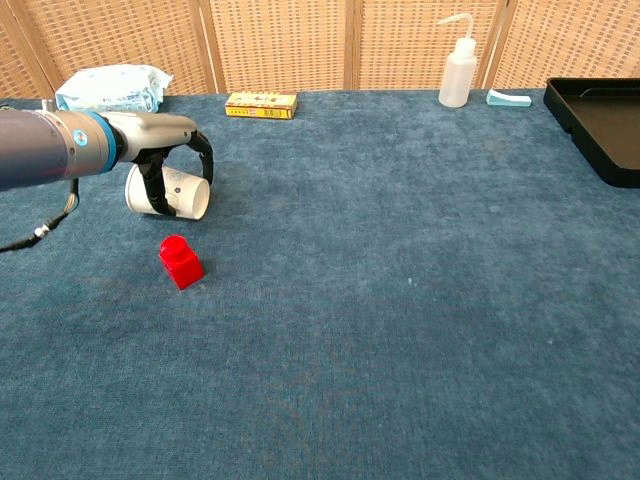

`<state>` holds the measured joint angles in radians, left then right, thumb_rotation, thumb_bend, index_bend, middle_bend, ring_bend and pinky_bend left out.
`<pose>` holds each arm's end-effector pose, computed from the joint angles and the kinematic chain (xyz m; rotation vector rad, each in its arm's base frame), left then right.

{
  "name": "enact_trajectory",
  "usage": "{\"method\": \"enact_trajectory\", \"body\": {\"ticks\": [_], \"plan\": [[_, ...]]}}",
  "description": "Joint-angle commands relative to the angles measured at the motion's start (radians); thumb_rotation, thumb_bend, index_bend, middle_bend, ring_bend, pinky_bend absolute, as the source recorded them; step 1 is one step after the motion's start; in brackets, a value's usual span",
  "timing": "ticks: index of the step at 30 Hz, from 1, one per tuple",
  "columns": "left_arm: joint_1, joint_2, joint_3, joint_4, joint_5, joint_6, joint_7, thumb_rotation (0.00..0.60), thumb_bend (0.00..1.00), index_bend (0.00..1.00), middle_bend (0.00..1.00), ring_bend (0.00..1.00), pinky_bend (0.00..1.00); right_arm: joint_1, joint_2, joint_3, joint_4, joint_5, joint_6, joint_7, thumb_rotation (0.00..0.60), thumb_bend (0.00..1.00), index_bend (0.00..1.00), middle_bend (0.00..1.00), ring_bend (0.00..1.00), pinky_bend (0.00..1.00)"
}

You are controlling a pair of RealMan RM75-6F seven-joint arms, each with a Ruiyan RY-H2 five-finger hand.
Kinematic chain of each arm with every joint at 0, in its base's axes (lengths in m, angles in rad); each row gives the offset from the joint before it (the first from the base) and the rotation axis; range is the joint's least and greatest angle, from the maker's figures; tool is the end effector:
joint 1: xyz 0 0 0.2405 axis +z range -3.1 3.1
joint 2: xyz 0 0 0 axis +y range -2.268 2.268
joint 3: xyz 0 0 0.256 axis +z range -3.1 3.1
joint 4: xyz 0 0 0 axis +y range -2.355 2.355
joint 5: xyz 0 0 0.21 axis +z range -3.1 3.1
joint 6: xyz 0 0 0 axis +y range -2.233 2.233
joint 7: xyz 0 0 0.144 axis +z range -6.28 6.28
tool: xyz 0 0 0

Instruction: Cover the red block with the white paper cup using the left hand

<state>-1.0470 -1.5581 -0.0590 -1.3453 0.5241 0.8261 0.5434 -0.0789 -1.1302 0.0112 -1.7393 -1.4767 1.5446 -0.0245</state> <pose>-0.1488 0.3963 -0.0299 -1.8637 -1.0206 -0.5435 -0.3119 -0.1215 0.1489 1.2192 -1.0782 0.8626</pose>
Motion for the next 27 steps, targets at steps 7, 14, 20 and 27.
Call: {"method": "enact_trajectory", "body": {"ticks": [7,14,20,27], "plan": [[0.02,0.005,-0.035,-0.005,0.005,0.02,-0.019,0.6,0.25,0.48,0.1,0.0,0.03,-0.001,-0.001,0.002,0.002,0.003,0.0,0.003,0.145,0.28,0.4,0.42,0.4,0.38],[0.077,0.103,-0.177,-0.127,0.012,-0.046,-0.251,0.6,0.25,0.48,0.1,0.0,0.03,0.001,-0.006,0.004,0.002,0.0,-0.003,0.002,0.143,0.28,0.4,0.42,0.4,0.38],[0.158,0.208,-0.302,-0.24,-0.027,-0.232,-0.536,0.6,0.25,0.48,0.1,0.0,0.03,0.01,-0.013,0.004,0.002,-0.007,-0.012,-0.003,0.145,0.28,0.4,0.42,0.4,0.38],[0.277,0.246,-0.401,-0.28,0.049,-0.453,-0.787,0.6,0.25,0.48,0.1,0.0,0.03,0.01,-0.012,0.004,-0.001,-0.013,-0.01,-0.007,0.146,0.28,0.4,0.42,0.4,0.38]]}}
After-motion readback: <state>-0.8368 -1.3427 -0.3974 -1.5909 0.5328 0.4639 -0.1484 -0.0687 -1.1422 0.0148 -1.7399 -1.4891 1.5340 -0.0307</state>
